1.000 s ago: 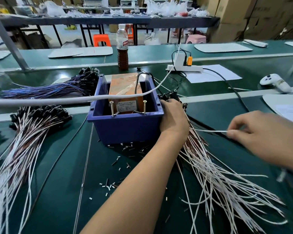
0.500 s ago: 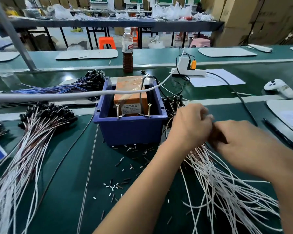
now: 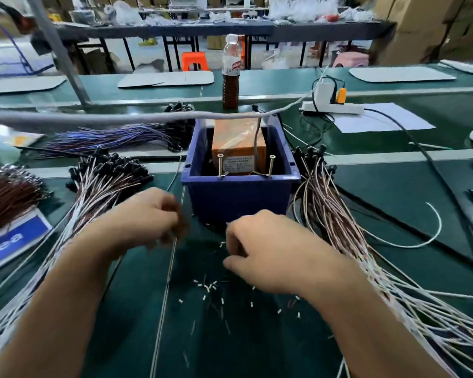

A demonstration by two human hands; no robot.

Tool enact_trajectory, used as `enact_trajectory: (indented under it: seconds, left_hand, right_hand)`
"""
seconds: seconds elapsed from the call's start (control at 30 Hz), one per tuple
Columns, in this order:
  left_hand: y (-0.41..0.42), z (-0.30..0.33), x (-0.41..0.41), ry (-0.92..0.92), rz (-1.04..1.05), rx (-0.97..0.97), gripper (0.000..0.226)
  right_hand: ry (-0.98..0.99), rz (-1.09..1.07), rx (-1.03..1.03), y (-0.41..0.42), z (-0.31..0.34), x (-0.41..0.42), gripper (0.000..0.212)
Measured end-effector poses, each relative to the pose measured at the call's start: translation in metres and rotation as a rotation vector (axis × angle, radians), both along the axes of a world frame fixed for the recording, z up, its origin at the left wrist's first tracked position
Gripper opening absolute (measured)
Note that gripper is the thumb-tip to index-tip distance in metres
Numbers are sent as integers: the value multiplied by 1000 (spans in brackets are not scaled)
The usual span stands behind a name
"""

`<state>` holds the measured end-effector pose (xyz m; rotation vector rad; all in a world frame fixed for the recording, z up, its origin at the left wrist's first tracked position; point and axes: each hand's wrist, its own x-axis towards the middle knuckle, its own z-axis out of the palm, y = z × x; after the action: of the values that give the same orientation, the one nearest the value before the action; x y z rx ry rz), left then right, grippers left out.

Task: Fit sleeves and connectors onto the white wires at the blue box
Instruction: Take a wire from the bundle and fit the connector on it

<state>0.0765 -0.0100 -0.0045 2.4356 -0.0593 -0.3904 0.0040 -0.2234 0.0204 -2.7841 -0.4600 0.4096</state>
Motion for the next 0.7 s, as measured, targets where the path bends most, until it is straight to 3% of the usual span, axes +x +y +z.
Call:
enact_trajectory:
  seconds: [0.1,0.17,0.27,0.47,0.63,0.7]
  left_hand:
    - [16,-22,30,-315,341,365,14]
    - [16,-36,38,-305,348,491,33]
    - [16,-46,45,-324,319,504,24]
    - [24,-33,46,-203,220,429,22]
    - [35,-27,35,-30,220,-49,21]
    - [37,-29,37,-81,241,-40,25]
  right_hand:
    - [-6,62,26,43,-14,12,16]
    - [-18,81,36,66,-23,18,14]
    - [-28,93,71,84,-28,23,16]
    - [-72,48,178,96,-38,33,13]
    - [-46,-53,301,100,-49,43,9]
    - [-35,-69,320,102,-53,46,16]
